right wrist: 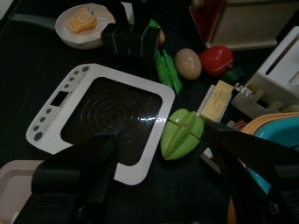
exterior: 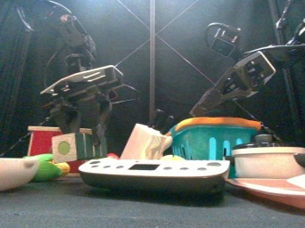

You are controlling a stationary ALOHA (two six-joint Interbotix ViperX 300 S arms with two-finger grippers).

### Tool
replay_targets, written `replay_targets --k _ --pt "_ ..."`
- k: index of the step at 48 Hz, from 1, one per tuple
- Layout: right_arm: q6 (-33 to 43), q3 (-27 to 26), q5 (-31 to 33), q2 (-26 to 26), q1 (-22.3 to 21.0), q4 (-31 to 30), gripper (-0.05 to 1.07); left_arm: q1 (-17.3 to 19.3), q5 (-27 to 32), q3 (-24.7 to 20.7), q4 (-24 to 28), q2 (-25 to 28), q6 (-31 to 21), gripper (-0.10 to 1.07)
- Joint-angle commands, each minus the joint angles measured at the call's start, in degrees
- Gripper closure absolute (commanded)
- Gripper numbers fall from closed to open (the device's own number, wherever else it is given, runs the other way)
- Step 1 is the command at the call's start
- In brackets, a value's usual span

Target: Place green sushi roll on stove

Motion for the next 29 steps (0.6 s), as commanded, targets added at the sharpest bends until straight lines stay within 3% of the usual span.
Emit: replay_targets --k 1,13,29 --pt "0.00 -0.44 -0.18 -1.49 0.00 0.00 0.02 0.09 -0.26 -2.81 0.09 -1.14 0.00 0.33" --pt "0.09 -0.09 1.49 -3.16 0.09 0.26 0.02 0.09 -1.85 -8.79 -0.35 1.14 -0.53 0.33" --pt "0.00 0.62 1.67 -5.36 2.37 0.09 0.02 0.44 -8.09 -15.82 -1.41 9.05 -0.53 0.33"
